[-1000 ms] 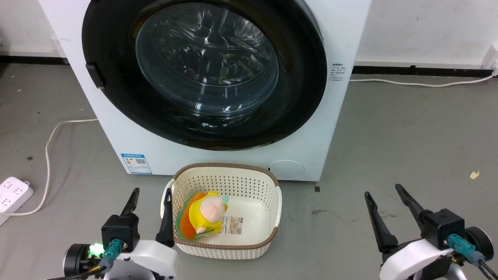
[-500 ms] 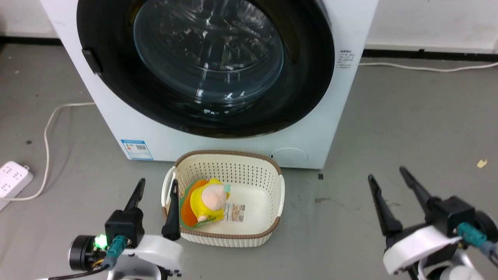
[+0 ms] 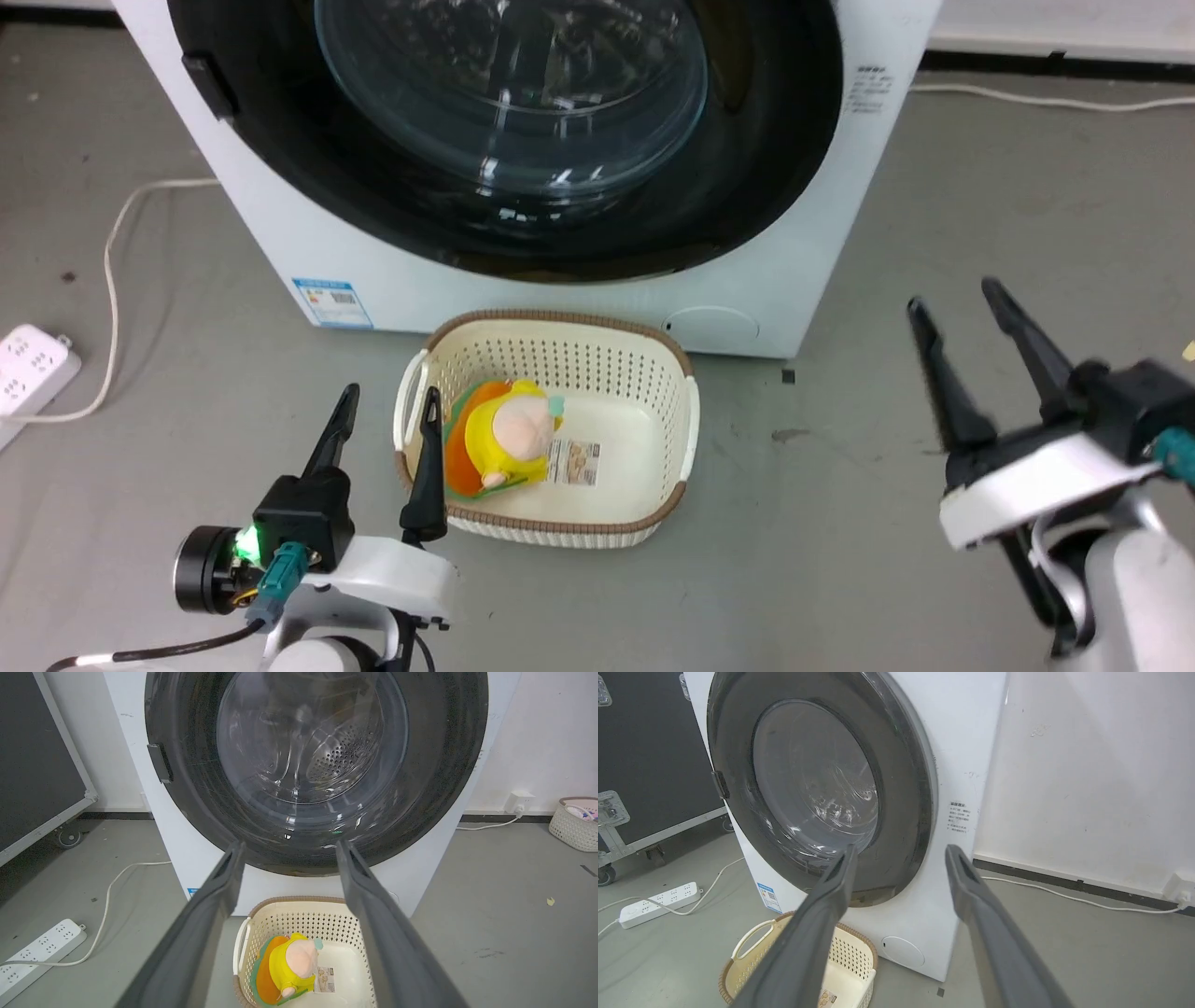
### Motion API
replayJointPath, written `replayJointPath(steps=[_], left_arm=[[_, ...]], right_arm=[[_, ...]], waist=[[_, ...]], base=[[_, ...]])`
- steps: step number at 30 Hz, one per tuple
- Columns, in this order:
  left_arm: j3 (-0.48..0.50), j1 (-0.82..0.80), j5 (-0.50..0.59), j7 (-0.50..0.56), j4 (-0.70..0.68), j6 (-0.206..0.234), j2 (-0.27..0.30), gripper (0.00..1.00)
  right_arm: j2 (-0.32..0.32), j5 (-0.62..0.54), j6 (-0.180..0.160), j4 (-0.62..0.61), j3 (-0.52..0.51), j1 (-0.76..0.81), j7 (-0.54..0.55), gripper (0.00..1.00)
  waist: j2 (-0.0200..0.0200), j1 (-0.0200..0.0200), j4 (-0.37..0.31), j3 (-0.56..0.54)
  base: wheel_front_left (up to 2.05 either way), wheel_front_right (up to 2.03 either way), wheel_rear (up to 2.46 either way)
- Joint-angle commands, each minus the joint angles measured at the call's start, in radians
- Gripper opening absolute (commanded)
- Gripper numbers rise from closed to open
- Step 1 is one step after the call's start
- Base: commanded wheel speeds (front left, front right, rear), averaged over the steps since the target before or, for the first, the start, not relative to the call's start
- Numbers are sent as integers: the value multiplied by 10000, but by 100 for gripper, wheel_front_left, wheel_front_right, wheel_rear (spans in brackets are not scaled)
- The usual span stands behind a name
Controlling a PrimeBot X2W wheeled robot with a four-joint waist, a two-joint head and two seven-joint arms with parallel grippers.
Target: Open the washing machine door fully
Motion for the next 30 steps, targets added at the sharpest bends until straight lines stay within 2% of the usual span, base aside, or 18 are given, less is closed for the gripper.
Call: replayJointPath(steps=[1, 11, 22, 30], left_arm=[[-48, -223, -76, -139, -71, 56, 9, 100], [-263, -538, -236, -348, -179, 144, 11, 100], [-513, -845, -474, -578, -346, 249, 12, 100], [-706, -1018, -610, -745, -471, 309, 14, 100]], right_arm=[[-135, 248, -3, 60, 4, -411, -24, 0], [141, 2175, -3, 657, -619, -2004, 668, 0], [400, 4101, -4, 2158, -1548, -4160, 2111, 0], [198, 5139, -4, 3436, -2194, -5701, 3011, 0]], waist=[[0, -2, 69, 162], [0, -2, 310, 836], [0, -2, 631, 1489], [0, -2, 897, 1916]], base=[[0, 0, 0], [0, 0, 0], [0, 0, 0], [0, 0, 0]])
